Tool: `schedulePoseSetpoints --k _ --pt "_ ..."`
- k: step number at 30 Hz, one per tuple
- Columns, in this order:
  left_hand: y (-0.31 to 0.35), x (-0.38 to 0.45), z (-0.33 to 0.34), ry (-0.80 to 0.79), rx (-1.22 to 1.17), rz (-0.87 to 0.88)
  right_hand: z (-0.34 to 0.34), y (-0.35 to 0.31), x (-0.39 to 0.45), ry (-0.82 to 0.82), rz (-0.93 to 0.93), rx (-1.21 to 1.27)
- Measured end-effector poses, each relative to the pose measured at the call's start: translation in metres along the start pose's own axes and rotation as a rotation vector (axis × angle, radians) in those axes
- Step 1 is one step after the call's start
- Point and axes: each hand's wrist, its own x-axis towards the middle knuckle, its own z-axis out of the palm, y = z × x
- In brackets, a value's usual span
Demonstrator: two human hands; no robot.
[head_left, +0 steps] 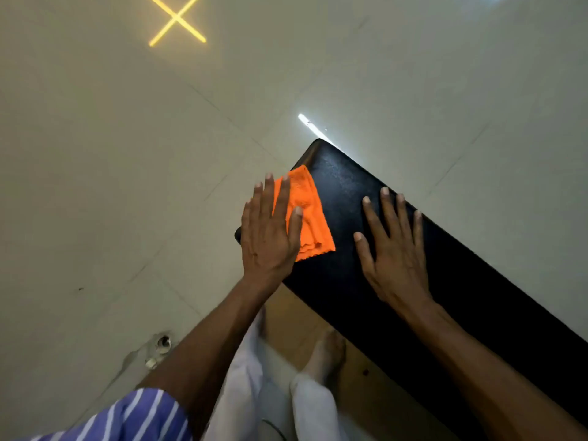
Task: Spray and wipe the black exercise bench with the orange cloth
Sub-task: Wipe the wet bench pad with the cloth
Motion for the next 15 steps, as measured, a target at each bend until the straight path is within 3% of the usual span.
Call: schedulePoseSetpoints --k 3,8,12,15 --pt "0.011 -0.004 0.009 0.082 0.01 -0.148 0.003 0.001 0.001 0.009 0.001 -0.007" --pt "0.032 -0.069 0.027 0.109 0.046 -0.034 -0.005 0.004 0.002 -0.034 -0.021 0.041" --pt "0.029 -0.024 0.017 0.109 0.058 -0.037 -0.006 0.007 0.002 -0.044 -0.039 0.043" --pt "0.031 0.026 0.01 0.004 0.002 0.068 -0.003 0.007 0.0 -0.022 -0.04 0.039"
